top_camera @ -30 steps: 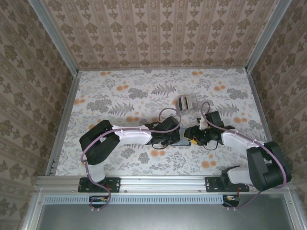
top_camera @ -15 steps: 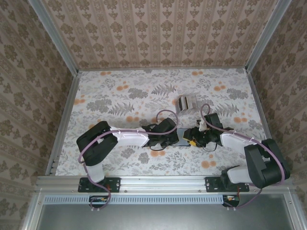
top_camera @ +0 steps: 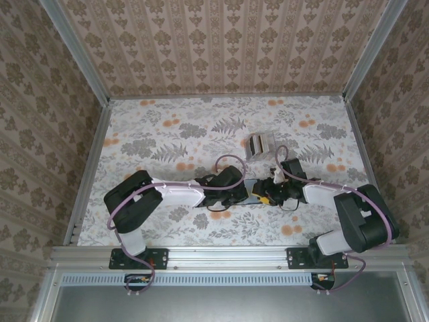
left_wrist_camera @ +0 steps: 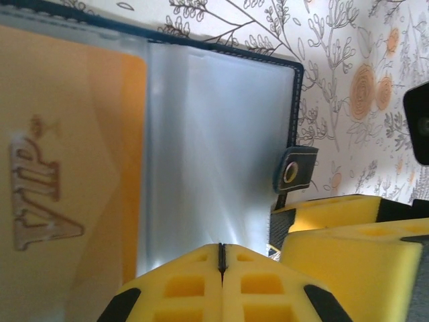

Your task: Put the credit cards into the card holder

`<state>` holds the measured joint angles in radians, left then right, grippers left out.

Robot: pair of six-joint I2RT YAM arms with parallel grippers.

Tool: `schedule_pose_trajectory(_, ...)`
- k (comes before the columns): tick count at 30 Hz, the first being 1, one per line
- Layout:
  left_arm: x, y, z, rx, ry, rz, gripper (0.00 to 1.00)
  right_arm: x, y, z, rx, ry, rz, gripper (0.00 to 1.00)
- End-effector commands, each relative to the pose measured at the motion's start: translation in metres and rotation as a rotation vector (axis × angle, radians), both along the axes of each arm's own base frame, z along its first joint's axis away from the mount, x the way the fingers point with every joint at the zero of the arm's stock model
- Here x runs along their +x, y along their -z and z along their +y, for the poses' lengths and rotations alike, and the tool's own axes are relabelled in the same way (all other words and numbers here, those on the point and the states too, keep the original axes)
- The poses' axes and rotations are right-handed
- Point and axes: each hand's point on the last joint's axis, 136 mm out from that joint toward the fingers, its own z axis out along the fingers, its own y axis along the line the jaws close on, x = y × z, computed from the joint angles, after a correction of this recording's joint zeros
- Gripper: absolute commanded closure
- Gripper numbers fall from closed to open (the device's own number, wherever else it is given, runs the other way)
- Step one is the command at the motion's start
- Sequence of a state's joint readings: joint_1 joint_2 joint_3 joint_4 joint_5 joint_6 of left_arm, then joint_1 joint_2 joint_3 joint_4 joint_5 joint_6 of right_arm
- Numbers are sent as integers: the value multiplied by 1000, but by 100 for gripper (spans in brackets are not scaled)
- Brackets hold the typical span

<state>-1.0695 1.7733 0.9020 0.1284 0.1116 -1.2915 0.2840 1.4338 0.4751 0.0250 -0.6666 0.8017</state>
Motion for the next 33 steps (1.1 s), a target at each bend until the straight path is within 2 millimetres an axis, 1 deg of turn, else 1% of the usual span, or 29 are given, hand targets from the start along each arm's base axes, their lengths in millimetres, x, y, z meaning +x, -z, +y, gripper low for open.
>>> schedule_pose_trajectory(1, 0, -7, 3, -42, -23, 19, 100, 2, 1, 3, -1, 9, 20, 55)
schedule_pose_trajectory(7, 1, -13, 11, -46, -32, -2, 100, 5, -6, 8, 16, 8, 2, 62)
schedule_pose_trajectory(12, 0, -16, 17, -41, -37, -12, 100, 6, -8, 12, 35, 7, -2, 72)
schedule_pose_trajectory(19, -2, -14, 25, -38, -51, -12, 100, 6, -10, 18, 47, 3, -9, 77)
schedule_pose_trajectory(25, -5, -9, 38, -20, -77, -9, 93, 7, -13, 23, 57, -9, -27, 86)
schedule_pose_trajectory(29, -11, -1, 44, -27, -81, 30, 92, 8, -16, 28, 70, -26, -53, 94)
schedule_pose_trajectory(31, -15, 0, 43, -60, -77, 50, 92, 9, -19, 32, 82, -38, -66, 95)
schedule_pose_trajectory(33, -19, 3, 46, -76, -81, 63, 87, 10, -22, 35, 86, -46, -85, 97)
